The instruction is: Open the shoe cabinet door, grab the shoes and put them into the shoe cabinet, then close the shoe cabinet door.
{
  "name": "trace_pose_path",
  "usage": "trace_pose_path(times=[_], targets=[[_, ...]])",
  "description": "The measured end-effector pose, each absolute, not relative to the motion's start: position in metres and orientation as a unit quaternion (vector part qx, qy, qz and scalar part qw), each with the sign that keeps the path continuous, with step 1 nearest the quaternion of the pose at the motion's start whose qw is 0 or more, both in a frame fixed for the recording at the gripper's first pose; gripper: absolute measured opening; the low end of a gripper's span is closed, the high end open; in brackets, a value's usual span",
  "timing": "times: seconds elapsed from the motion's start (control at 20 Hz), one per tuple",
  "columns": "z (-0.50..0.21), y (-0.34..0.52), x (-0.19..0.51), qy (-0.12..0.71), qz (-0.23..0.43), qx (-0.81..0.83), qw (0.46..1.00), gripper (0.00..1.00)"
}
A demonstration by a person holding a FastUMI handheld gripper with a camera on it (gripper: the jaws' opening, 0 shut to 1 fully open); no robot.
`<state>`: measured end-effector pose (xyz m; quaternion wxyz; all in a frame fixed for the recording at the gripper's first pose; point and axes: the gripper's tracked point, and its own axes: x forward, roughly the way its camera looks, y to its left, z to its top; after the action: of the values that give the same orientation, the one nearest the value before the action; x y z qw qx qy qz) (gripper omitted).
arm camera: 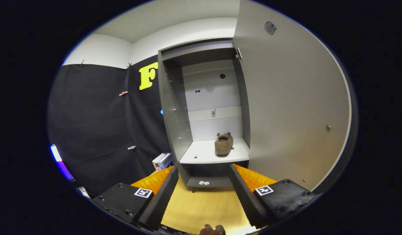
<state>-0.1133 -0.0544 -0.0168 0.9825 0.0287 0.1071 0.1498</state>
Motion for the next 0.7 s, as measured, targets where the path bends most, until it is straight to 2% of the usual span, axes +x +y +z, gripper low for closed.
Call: trace_pose_path(times=[0.35,0.7], targets=[[-0.010,-0.107,-0.181,0.098,0.154,0.015,0.983,0.98],[0.015,-0.205,-0.197,0.058,0.057,0.014,0.997,0.98]])
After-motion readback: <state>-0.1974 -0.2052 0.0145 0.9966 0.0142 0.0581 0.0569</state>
